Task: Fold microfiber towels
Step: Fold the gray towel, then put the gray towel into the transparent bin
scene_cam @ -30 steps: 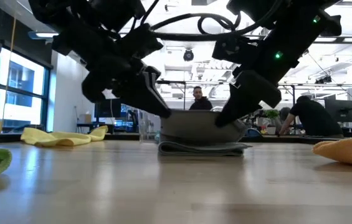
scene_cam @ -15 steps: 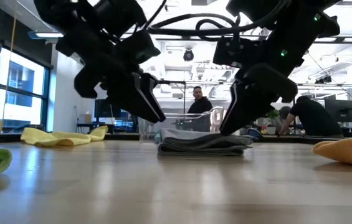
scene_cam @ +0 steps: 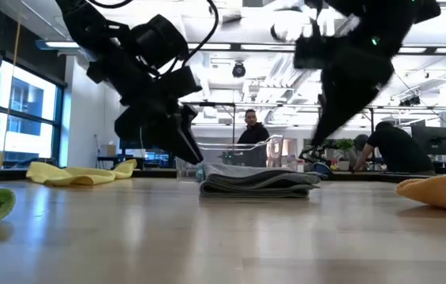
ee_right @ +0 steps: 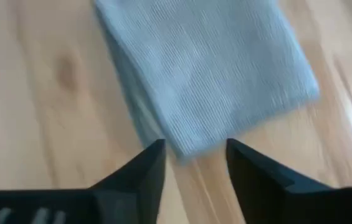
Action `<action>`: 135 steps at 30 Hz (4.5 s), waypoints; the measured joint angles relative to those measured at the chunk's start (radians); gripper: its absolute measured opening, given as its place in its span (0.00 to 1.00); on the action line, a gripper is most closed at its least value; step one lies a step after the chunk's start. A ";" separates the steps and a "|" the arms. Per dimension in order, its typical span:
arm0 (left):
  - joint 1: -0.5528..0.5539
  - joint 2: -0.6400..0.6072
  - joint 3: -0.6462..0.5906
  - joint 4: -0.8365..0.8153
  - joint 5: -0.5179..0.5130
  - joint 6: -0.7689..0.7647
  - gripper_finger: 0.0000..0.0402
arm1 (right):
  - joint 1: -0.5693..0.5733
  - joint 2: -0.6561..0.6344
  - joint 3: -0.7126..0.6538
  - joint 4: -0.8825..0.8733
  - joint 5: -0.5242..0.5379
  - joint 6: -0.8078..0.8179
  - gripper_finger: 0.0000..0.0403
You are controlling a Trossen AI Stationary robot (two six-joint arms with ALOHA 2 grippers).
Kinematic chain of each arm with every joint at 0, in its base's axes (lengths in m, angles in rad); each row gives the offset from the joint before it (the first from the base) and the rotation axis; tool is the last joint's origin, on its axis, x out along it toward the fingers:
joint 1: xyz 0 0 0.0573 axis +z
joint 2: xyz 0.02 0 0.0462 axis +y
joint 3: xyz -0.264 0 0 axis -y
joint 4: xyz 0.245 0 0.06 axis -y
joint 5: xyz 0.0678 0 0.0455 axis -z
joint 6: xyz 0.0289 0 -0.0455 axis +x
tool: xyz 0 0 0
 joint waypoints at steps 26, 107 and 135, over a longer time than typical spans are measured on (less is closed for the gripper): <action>-0.002 -0.047 0.001 -0.021 -0.048 0.038 0.04 | -0.089 0.000 -0.075 0.052 -0.151 0.026 0.05; 0.233 0.106 0.035 0.111 0.292 -0.195 0.43 | -0.312 -0.036 -0.083 0.289 -0.444 -0.225 0.36; 0.172 0.211 0.162 0.056 0.255 0.093 0.03 | -0.403 -0.036 -0.083 0.310 -0.417 -0.227 0.56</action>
